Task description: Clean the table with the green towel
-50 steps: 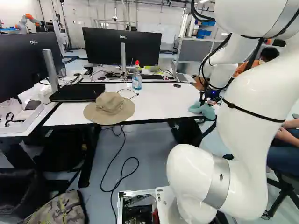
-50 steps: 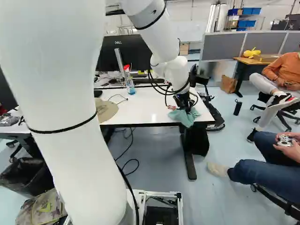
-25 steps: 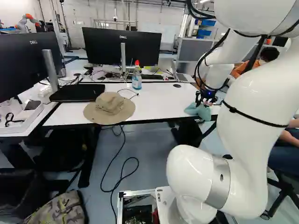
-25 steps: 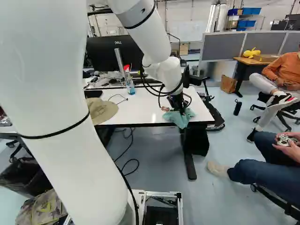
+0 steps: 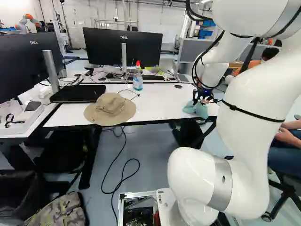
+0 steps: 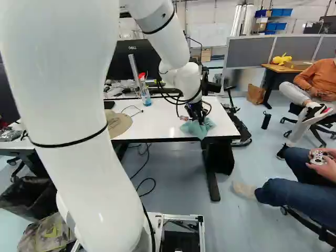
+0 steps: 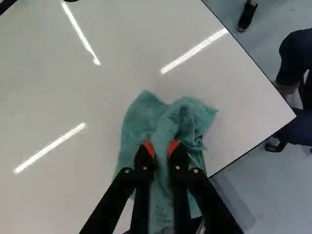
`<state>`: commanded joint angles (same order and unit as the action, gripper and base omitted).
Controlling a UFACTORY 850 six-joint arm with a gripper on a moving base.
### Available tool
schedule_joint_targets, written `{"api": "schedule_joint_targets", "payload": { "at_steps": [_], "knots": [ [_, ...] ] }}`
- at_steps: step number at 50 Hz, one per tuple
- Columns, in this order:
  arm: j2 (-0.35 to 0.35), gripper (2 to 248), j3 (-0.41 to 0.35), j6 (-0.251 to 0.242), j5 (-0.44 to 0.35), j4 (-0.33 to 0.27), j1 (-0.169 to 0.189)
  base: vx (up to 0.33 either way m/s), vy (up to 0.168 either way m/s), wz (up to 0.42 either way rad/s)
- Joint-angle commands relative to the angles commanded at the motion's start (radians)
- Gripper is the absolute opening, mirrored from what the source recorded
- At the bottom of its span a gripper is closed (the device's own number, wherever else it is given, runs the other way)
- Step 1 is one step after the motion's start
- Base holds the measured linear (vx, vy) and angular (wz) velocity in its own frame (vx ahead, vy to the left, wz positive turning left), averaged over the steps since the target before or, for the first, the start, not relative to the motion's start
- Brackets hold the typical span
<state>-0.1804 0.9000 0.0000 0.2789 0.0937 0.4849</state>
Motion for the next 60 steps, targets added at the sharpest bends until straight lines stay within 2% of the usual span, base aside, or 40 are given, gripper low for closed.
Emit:
{"api": "schedule_joint_targets", "payload": {
  "at_steps": [17,26,41,60],
  "knots": [
    [0.028,47,-0.007,0.0,0.0,0.0,-0.001,0.0,0.0,0.0],
    [0.066,47,-0.024,0.0,0.018,0.002,-0.016,0.0,0.0,0.0],
    [0.141,47,-0.061,0.0,0.105,0.021,-0.058,0.0,0.0,0.0],
    [0.224,47,-0.088,0.0,0.231,0.051,-0.089,0.0,0.0,0.0]
  ]
}}
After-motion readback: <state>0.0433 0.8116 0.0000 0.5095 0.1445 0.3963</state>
